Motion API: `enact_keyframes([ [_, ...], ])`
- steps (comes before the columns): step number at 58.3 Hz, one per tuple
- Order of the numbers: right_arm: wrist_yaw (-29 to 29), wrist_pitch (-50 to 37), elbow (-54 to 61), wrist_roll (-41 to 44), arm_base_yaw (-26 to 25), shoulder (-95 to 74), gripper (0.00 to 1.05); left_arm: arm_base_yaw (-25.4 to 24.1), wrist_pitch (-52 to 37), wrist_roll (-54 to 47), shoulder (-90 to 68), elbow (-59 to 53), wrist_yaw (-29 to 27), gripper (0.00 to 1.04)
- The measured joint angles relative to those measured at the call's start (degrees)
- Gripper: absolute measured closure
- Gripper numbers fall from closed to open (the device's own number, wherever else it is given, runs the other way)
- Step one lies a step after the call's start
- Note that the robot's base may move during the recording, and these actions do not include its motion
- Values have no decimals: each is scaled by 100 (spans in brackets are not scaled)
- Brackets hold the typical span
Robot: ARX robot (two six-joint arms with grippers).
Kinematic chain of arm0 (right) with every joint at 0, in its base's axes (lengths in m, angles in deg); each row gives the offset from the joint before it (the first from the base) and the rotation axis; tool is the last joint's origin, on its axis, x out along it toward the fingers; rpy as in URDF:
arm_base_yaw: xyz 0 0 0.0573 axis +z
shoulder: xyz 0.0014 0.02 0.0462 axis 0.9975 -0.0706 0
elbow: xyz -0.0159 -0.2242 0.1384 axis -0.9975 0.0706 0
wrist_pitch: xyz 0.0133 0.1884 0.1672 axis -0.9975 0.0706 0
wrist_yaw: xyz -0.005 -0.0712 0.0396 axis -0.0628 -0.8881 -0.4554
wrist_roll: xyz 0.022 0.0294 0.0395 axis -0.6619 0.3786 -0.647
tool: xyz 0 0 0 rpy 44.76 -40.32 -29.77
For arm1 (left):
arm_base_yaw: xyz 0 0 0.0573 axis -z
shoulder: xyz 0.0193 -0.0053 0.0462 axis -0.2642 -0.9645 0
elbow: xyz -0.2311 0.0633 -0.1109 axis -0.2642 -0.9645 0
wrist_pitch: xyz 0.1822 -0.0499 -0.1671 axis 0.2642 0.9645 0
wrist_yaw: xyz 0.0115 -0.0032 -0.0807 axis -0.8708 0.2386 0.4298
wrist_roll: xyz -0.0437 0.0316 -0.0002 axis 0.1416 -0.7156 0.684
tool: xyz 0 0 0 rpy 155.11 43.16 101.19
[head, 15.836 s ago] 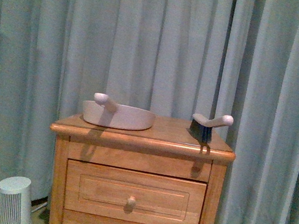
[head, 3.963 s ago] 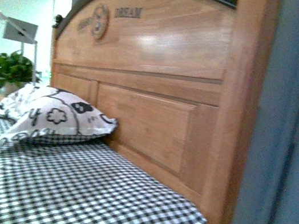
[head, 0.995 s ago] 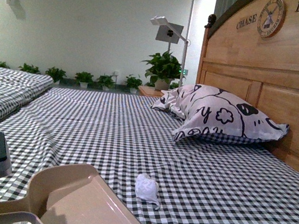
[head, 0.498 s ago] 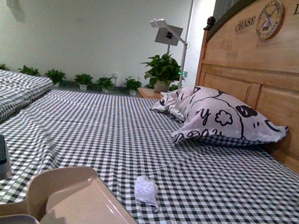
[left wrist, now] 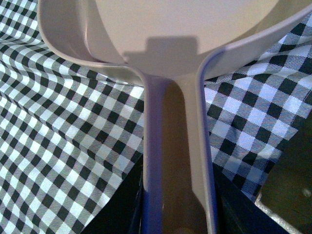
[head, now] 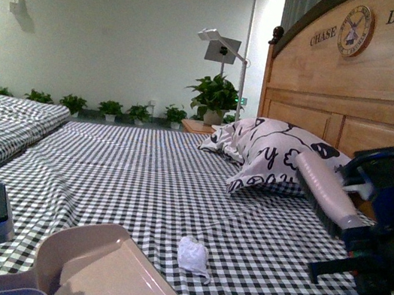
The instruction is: Clean up trash
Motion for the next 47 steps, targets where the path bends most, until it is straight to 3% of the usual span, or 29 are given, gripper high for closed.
enact_keyframes([
  [26, -149, 166, -1047, 295, 179, -1976, 84, 0, 0, -2, 0, 0, -2, 77],
  [40, 752, 612, -1134, 186, 476, -2026, 84, 0, 0, -2, 0, 0, -2, 77],
  [47, 1821, 844, -979, 295, 636, -1816, 84, 0, 0, -4, 0, 0, -2, 77],
])
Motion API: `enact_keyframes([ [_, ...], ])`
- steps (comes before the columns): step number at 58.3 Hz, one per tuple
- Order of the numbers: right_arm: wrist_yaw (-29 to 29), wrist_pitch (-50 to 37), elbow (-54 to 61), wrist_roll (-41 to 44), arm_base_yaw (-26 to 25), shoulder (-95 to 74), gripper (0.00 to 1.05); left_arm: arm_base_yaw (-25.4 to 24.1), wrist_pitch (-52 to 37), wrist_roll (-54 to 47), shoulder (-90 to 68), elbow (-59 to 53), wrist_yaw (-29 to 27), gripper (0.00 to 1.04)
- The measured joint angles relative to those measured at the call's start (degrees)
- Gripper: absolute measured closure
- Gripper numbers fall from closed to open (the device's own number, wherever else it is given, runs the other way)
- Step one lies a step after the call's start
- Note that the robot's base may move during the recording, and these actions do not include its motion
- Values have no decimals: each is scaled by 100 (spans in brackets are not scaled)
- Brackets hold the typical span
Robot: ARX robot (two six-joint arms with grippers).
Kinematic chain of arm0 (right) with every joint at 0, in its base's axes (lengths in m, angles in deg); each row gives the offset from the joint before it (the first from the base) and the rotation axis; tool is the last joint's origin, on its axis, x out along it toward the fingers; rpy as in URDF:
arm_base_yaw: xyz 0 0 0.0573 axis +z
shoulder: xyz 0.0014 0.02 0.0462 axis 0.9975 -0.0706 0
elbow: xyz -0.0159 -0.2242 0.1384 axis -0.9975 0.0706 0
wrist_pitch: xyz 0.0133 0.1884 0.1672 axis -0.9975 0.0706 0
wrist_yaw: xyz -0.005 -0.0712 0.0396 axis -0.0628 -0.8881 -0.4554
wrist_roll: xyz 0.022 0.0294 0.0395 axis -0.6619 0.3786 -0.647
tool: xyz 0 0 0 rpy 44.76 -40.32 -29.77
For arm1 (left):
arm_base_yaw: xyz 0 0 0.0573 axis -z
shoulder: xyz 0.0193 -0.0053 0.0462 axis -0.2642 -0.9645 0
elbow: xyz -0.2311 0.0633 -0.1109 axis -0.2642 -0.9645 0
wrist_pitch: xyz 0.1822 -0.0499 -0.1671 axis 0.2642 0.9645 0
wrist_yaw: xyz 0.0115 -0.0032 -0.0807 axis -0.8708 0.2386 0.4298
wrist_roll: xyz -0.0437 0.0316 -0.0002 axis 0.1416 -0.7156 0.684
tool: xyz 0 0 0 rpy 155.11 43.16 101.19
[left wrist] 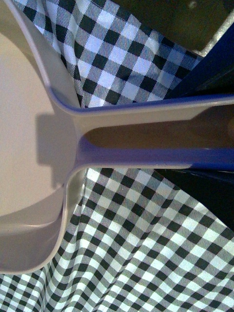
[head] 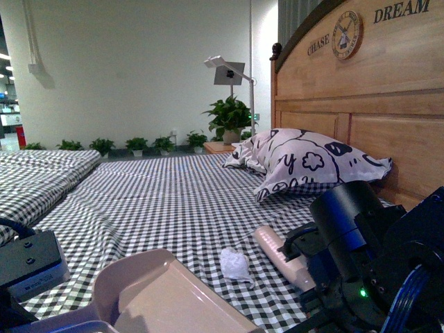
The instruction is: Clean up trash
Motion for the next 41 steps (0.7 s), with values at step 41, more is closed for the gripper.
enact_keyframes([
  [41, 1637, -402, 997, 422, -1119, 2039, 85, 0, 0, -2, -2, 0, 2, 77],
])
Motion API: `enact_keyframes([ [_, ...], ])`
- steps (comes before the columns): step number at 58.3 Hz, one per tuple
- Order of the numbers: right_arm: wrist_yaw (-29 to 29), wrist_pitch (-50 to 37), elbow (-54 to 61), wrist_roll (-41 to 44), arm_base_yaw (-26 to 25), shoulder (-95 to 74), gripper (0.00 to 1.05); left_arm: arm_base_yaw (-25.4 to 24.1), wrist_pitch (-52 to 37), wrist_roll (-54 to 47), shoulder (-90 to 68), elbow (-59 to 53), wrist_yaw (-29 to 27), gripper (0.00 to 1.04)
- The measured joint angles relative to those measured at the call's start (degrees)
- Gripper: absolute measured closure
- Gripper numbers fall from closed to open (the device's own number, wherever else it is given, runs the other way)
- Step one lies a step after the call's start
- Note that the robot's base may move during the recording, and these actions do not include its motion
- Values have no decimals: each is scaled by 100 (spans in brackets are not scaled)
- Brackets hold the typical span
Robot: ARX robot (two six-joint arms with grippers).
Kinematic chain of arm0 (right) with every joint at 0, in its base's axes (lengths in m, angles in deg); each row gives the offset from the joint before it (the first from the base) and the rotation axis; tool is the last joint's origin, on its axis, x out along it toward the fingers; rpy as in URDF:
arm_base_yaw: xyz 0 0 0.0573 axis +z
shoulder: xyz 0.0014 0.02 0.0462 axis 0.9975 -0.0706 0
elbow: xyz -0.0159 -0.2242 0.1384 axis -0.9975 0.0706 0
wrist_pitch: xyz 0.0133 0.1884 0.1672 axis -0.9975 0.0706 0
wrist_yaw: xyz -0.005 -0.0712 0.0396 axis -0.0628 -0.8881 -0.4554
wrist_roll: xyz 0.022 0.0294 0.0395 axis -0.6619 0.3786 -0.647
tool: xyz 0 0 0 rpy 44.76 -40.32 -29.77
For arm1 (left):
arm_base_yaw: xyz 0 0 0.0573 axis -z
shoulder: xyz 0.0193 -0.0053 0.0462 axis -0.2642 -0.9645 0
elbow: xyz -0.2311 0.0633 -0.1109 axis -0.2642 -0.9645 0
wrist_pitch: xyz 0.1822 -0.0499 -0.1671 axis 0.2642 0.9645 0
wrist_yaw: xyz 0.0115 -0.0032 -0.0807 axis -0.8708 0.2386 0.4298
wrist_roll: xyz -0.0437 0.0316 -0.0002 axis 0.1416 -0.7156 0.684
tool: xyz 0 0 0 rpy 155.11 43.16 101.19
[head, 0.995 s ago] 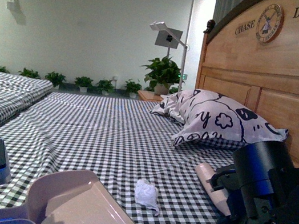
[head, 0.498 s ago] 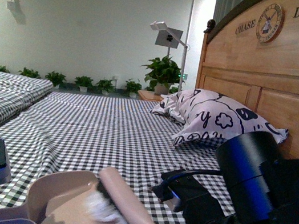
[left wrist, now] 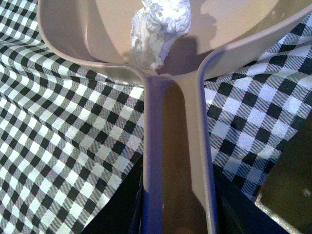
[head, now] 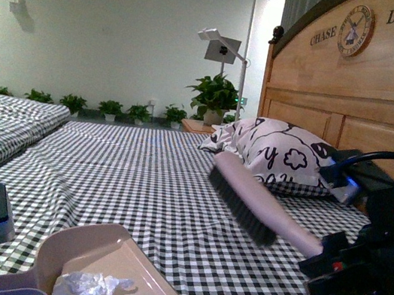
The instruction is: Clean up trash
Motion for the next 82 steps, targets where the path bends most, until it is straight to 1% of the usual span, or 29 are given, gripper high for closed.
enact_keyframes([
  [2, -155, -101, 28, -85, -66, 20, 85, 0, -9, 4, 0, -2, -4, 77],
  [4, -289, -262, 107, -240, -168, 85, 85, 0, -275, 138, 2, -79, -7, 77],
  [7, -343, -503, 308, -457, -385, 258, 85, 2, -1003, 485, 20, -306, -61, 77],
  [10, -345, -616, 481, -638, -560, 446, 85, 0, -1467, 839, 33, -437, -116, 77],
  [14, -245, -807, 807, -907, -883, 844, 85, -9, -2020, 1401, 142, -601, -229, 77],
  [17, -188, -881, 973, -1049, -1051, 1084, 85, -20, -2229, 1602, 247, -671, -264, 77],
  [22, 109, -914, 1346, -1307, -1425, 1738, 85, -48, -2603, 2079, 590, -839, -389, 77],
  [26, 260, -883, 1493, -1473, -1578, 2087, 85, -52, -2776, 2319, 791, -938, -540, 77],
  [34, 319, -793, 1661, -1932, -1762, 2942, 85, -52, -3370, 2927, 1344, -1228, -1215, 77],
  [37, 337, -715, 1690, -2109, -1766, 3268, 85, -48, -3606, 3016, 1565, -1355, -1609, 77],
  [42, 389, -557, 1727, -2358, -1751, 3788, 85, -24, -3722, 3217, 1976, -1545, -2028, 77],
  [52, 420, -127, 1779, -2741, -1617, 4719, 85, 192, -3480, 3659, 2970, -1878, -2277, 77],
  [60, 245, 225, 1794, -2944, -1471, 5399, 85, 490, -3189, 3880, 3884, -2096, -2393, 77],
  [72, -387, 675, 1882, -2968, -1130, 6271, 85, 870, -2942, 4050, 5031, -2422, -2999, 77],
  [79, -927, 914, 1947, -2846, -706, 6756, 85, 1093, -2868, 4089, 5560, -2638, -3377, 77],
  [82, -1040, 931, 1956, -2813, -564, 6885, 85, 1169, -2750, 4151, 5751, -2688, -3475, 77],
])
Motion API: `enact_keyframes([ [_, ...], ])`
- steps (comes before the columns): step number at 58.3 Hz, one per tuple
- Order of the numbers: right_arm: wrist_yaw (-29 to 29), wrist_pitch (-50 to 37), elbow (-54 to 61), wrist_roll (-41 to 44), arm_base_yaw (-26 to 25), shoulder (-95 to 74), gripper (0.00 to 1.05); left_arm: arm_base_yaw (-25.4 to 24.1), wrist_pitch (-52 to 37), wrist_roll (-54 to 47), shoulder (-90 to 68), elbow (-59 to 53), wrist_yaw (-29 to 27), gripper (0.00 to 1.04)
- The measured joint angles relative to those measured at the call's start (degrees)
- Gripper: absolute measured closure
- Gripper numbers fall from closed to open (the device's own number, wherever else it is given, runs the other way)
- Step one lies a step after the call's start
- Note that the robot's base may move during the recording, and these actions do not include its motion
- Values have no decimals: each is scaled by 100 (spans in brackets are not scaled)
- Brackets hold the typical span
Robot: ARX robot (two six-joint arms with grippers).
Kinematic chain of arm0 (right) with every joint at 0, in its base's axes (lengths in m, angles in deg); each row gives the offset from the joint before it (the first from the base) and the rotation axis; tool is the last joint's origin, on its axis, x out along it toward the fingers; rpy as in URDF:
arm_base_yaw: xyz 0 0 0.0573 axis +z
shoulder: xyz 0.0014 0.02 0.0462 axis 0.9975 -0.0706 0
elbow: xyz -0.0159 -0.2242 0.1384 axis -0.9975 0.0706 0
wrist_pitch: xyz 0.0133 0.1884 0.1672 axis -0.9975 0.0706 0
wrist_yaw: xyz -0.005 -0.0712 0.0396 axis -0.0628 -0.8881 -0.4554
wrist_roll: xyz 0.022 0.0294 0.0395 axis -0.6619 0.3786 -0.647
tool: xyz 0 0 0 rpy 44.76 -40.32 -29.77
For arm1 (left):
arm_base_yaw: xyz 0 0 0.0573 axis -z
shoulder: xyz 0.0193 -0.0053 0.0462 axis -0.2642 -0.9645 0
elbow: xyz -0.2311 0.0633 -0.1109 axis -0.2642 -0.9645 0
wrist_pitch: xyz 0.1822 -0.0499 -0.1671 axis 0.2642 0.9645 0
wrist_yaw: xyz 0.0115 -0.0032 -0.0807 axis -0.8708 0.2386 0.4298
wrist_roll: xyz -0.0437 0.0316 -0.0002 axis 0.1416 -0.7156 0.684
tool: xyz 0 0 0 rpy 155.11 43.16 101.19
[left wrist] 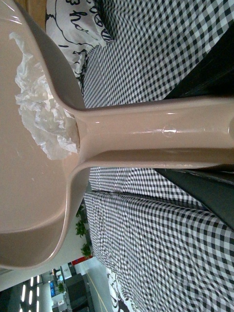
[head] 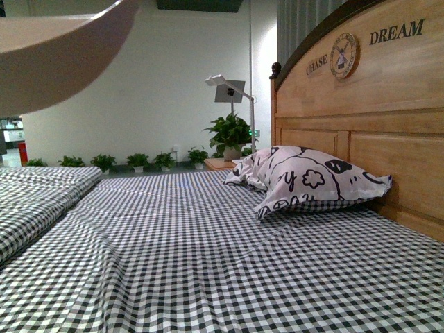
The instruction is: Clean up trash
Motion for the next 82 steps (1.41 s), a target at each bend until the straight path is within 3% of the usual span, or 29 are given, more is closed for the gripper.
enact_keyframes([
  [23, -352, -125, 105, 302, 46, 79, 85, 275, 293, 168, 798, -474, -439, 77],
  [82, -424, -125, 107, 326, -11, 81, 85, 330, 299, 236, 844, -505, -448, 77],
])
